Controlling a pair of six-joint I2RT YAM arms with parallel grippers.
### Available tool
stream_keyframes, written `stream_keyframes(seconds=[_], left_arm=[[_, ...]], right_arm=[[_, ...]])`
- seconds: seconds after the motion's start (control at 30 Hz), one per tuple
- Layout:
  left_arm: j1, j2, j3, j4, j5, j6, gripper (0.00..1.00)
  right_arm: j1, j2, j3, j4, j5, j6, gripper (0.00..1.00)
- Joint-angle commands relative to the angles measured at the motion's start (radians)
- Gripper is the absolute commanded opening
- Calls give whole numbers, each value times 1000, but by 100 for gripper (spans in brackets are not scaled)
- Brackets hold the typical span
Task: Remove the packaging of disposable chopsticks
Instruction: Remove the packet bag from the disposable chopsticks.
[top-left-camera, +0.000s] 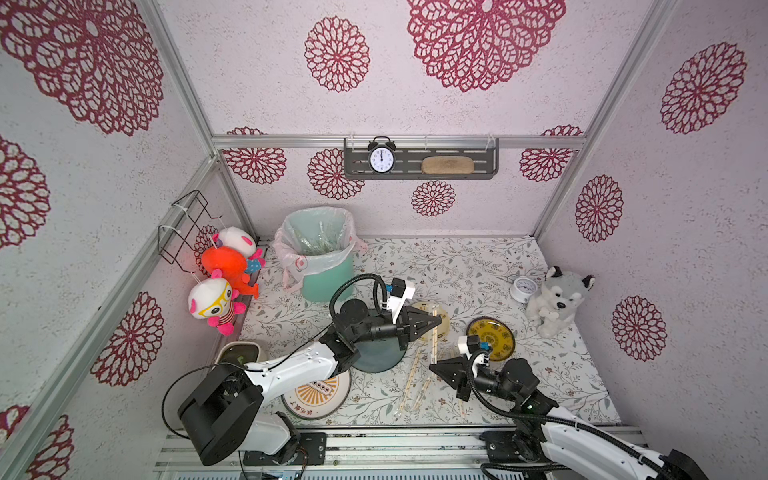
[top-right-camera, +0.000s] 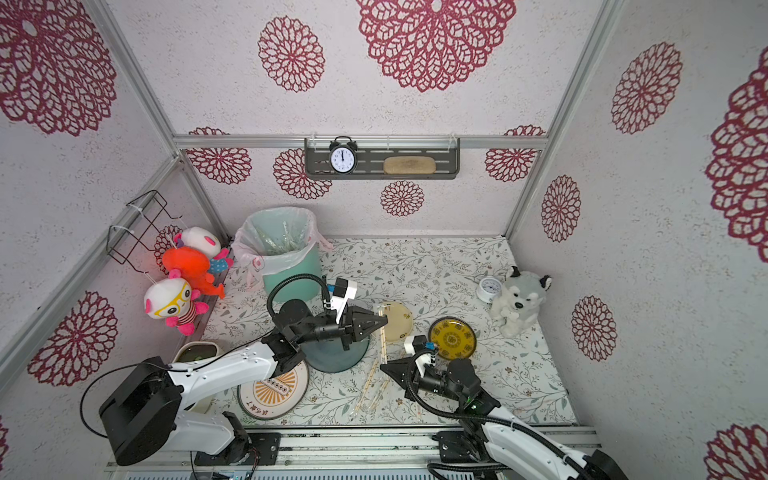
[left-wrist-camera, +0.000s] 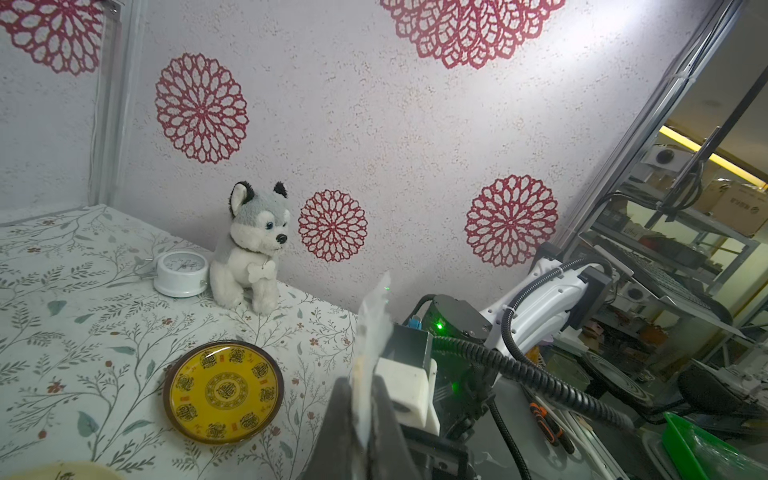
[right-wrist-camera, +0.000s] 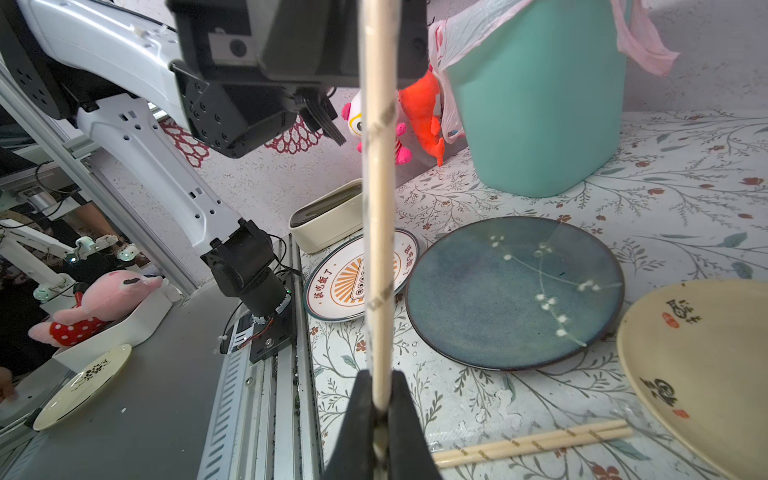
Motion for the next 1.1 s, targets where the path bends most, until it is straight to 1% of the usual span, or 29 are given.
stream_keyframes(seconds=[0.0,0.13,0.2,0.27,0.37,0.43,0.5,0.57,0.7,0.77,0.87,0.93,1.07], left_arm=[[-53,28,-31,27,-25,35,0],[-72,79,-101,193,-25,-32,2],[-74,79,-127,167,-49,-19,0],[-83,97,-150,149,-100,6,0],[-88,144,-148,169,-59,-10,0],[-102,157,-144,129,-63,15,0],[-111,150,-155,79,-88,45,0],[-111,135,-195,118,-102,45,1],[-112,106,-229,77,-121,58,2],[-117,138,-241,121,-109,41,4],[-120,184,-269,215,-98,11,3],[-123,199,-274,225,-97,-2,4],[-151,218,-277,240,-92,12,7]], right_arm=[[5,-38,-5,92,29,-25,0],[5,-53,-5,137,23,-24,0],[5,-74,3,135,19,-26,0],[5,-99,21,103,27,-42,0],[5,-106,50,76,26,-63,0],[5,-93,74,69,14,-70,0],[5,-76,95,70,1,-73,0],[5,-60,109,77,-7,-75,0],[5,-51,124,102,-14,-75,0],[5,-46,142,88,-13,-85,0],[5,-38,161,84,-12,-93,0],[5,-33,173,92,-14,-94,0],[5,-23,214,88,-31,-102,0]])
